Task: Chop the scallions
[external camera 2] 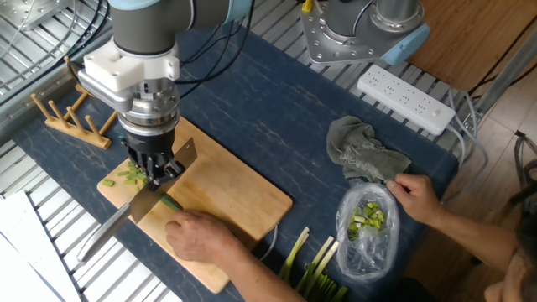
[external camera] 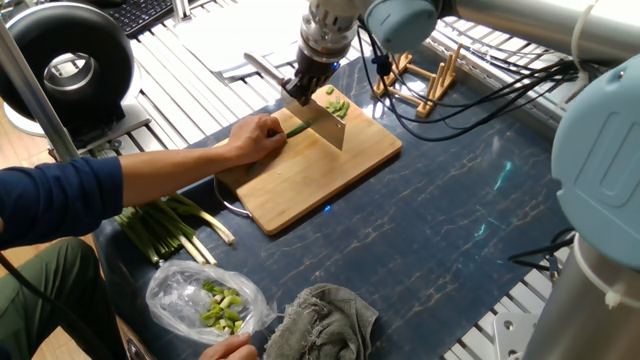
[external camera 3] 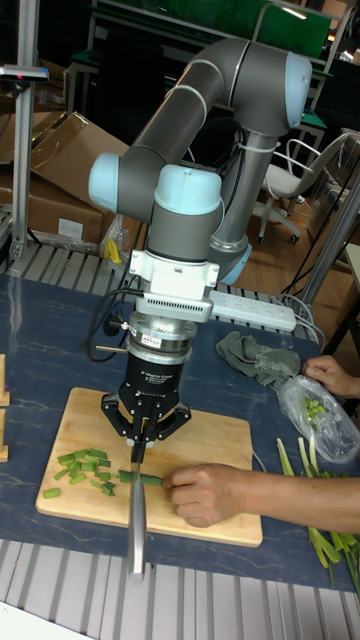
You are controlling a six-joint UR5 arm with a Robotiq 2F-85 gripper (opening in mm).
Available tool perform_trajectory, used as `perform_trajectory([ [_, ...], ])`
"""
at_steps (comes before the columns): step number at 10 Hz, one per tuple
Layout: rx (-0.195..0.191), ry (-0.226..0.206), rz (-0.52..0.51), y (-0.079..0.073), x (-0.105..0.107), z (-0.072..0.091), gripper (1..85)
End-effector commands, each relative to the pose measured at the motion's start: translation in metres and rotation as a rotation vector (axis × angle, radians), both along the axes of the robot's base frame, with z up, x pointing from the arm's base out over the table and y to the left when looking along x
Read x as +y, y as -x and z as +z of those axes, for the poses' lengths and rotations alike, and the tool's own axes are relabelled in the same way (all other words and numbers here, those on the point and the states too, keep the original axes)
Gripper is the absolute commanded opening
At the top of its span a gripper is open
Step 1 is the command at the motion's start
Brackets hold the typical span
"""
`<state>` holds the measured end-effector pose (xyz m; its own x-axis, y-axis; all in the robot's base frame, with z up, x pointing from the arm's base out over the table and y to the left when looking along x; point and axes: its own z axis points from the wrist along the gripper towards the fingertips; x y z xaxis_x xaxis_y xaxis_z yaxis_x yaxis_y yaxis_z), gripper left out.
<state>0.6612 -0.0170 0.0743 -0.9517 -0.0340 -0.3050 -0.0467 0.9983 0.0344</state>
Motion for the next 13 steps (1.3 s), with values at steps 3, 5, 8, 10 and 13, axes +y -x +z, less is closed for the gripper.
perform_trajectory([
  [3,-0.016,-0.015,-0.006,-0.008,0.001,-0.001,1.3],
  [5,-0.016,-0.022,-0.005,-0.010,0.002,0.002,1.3],
  [8,-0.022,-0.024,-0.006,-0.018,0.003,0.003,1.3],
  [10,-0.031,-0.019,-0.014,-0.025,0.005,-0.002,1.3],
  [13,-0.030,-0.018,-0.010,-0.025,0.004,0.000,1.3],
])
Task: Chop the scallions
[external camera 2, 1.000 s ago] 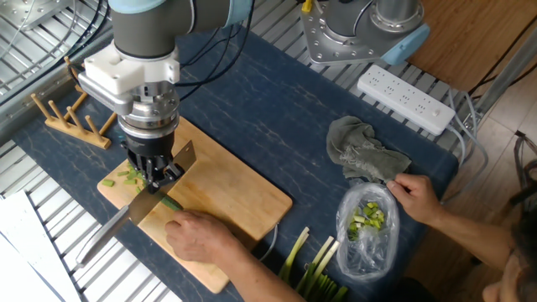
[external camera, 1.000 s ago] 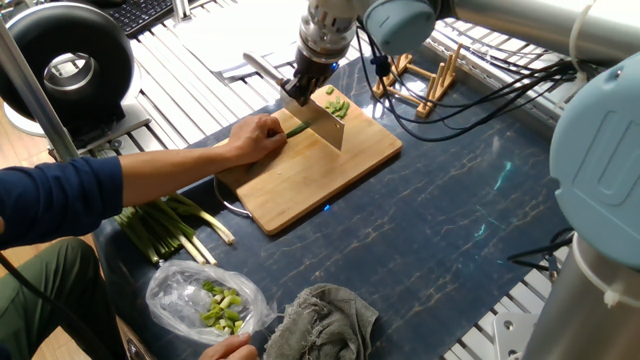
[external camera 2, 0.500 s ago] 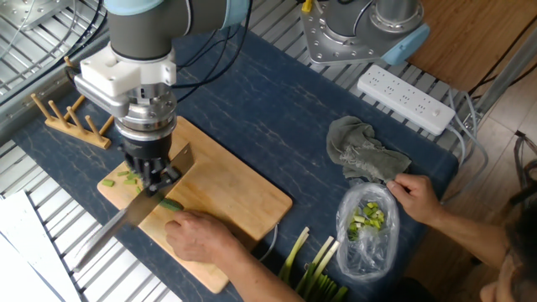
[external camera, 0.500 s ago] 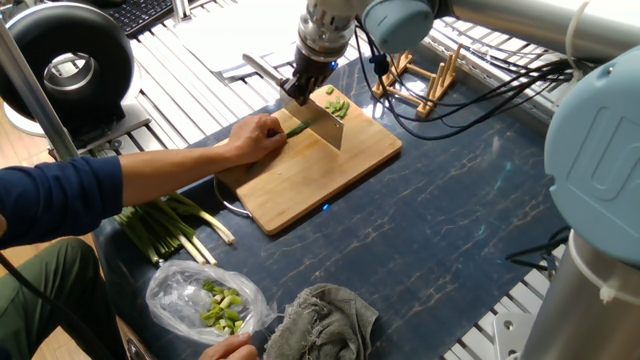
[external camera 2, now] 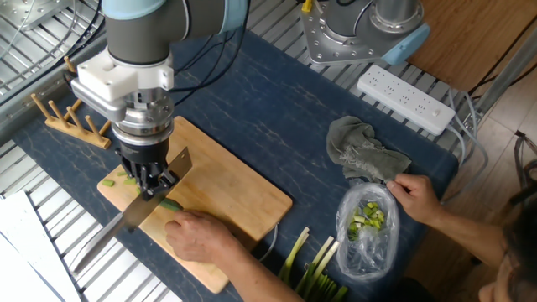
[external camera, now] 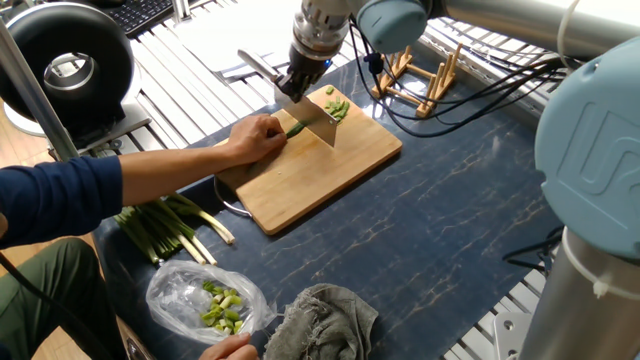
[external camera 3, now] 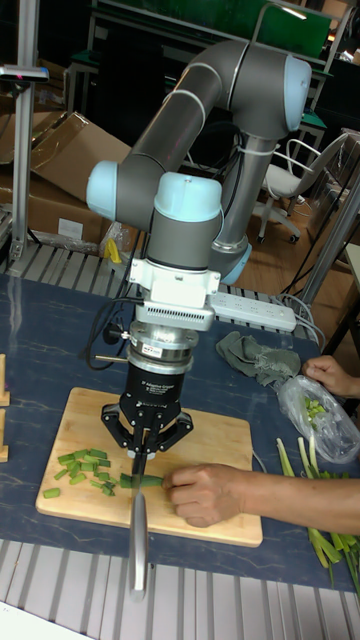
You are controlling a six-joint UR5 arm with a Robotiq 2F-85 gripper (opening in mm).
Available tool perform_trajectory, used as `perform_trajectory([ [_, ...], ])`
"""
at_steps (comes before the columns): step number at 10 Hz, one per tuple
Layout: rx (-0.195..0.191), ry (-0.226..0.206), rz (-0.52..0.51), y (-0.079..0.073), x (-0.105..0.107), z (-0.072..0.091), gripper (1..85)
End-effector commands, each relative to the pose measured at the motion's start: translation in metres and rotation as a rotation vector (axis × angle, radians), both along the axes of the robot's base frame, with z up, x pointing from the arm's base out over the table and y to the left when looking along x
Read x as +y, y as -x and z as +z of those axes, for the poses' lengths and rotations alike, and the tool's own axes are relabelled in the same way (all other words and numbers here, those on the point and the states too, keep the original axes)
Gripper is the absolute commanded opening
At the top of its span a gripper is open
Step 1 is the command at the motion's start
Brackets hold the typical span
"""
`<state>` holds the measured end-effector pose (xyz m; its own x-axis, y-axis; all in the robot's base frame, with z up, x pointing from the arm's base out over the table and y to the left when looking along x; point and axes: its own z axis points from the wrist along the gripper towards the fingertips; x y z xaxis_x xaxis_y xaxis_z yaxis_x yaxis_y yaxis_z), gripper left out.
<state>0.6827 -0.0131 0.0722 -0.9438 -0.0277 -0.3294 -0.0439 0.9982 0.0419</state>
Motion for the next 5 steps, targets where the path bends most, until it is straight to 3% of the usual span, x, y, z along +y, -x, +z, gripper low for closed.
perform_trajectory([
  [1,-0.003,-0.013,-0.003,-0.0032,-0.0002,0.0042,1.3],
  [3,0.003,-0.013,-0.003,-0.0019,-0.0013,0.0065,1.3],
  [5,-0.015,-0.011,-0.008,-0.0081,0.0004,-0.0010,1.3],
])
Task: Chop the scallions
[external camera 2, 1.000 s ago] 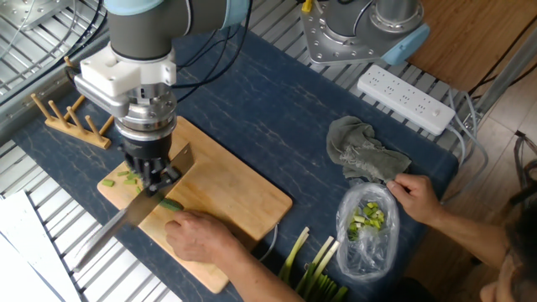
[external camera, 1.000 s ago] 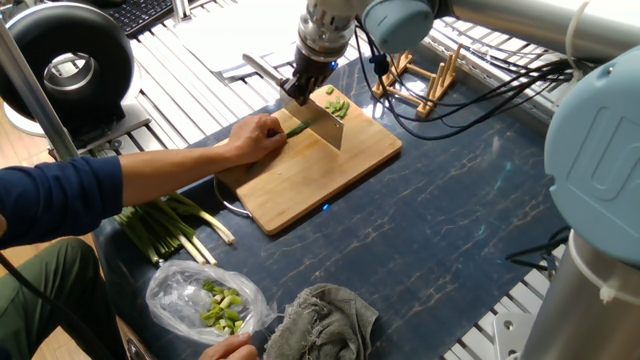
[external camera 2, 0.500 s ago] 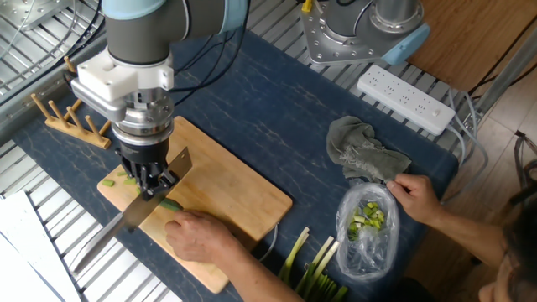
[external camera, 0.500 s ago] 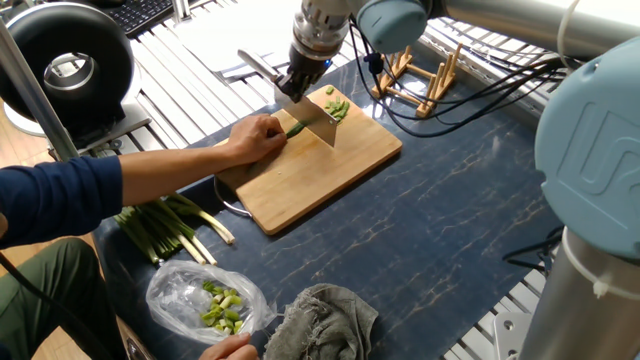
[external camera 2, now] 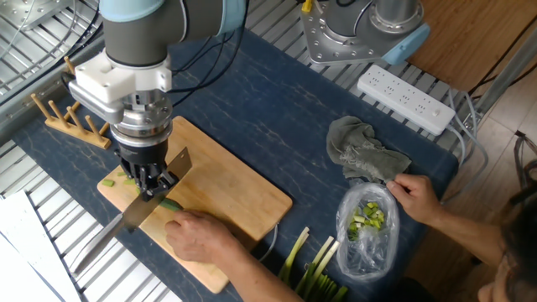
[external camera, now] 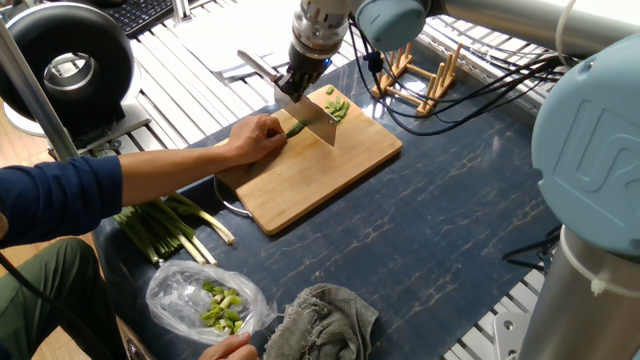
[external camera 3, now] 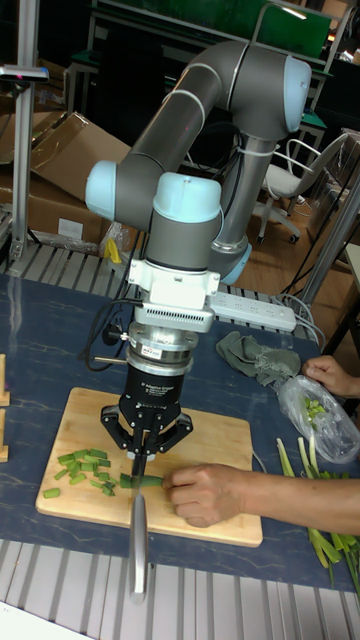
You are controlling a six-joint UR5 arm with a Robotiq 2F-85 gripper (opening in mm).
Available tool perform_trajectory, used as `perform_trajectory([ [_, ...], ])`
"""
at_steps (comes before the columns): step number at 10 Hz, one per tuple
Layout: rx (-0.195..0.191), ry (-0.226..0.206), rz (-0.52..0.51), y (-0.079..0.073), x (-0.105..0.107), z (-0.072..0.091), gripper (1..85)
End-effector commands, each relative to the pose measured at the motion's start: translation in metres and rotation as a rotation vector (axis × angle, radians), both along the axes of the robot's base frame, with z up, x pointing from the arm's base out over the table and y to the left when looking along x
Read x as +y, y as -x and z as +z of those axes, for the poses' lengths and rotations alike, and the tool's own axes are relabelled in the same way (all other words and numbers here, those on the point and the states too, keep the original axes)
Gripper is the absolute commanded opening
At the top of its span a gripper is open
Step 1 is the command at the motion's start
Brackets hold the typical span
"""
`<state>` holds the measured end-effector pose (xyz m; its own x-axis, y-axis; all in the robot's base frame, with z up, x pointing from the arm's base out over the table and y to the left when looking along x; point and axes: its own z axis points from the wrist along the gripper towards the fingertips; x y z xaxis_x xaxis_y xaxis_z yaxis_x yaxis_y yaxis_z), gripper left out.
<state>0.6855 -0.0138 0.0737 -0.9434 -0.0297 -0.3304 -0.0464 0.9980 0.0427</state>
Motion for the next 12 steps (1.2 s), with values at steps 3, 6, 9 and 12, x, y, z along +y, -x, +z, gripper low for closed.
perform_trajectory([
  [3,-0.006,-0.007,-0.004,-0.002,0.000,0.002,1.3],
  [6,0.018,-0.012,0.007,0.012,-0.003,0.010,1.3],
  [9,0.012,-0.008,0.006,0.016,-0.003,0.006,1.3],
  [12,0.030,-0.002,0.011,0.034,-0.001,0.008,1.3],
])
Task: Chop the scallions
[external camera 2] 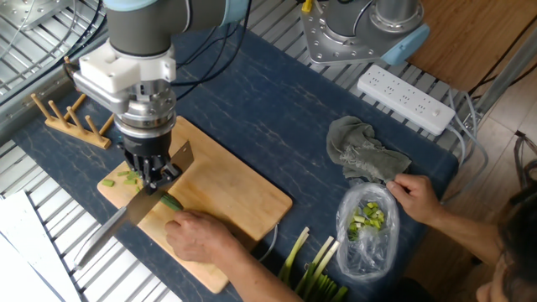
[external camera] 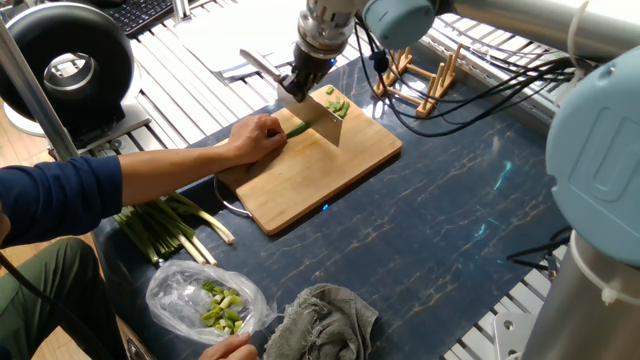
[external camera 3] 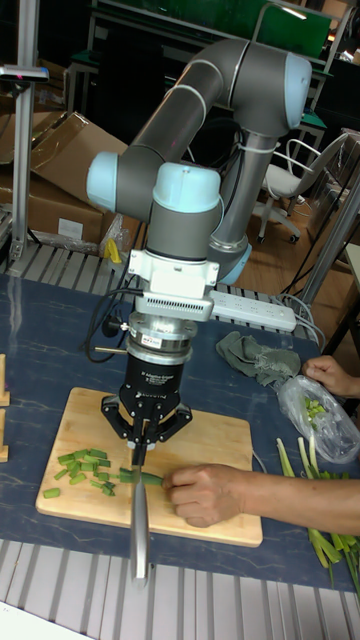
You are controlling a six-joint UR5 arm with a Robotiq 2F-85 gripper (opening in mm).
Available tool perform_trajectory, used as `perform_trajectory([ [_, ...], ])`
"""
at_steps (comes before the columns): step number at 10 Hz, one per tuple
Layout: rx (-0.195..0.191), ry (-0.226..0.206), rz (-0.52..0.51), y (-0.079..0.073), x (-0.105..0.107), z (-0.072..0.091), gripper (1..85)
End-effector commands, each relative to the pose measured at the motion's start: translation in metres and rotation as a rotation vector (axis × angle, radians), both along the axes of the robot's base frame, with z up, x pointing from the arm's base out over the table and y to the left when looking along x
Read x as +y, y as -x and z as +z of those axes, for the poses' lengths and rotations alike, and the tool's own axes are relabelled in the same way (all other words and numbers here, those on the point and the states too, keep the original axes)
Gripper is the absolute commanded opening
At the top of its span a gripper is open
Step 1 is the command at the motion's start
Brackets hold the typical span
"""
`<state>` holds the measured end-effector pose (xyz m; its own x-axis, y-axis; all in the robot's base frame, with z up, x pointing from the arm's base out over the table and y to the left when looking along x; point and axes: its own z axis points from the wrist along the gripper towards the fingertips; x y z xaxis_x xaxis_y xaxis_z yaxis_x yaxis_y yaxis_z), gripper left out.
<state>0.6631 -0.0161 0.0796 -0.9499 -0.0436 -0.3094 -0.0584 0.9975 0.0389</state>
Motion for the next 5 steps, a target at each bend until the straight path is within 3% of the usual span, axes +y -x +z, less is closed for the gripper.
perform_trajectory([
  [1,0.007,-0.007,0.004,0.017,0.000,0.001,1.3],
  [5,0.005,-0.005,0.011,0.029,-0.001,-0.004,1.3],
])
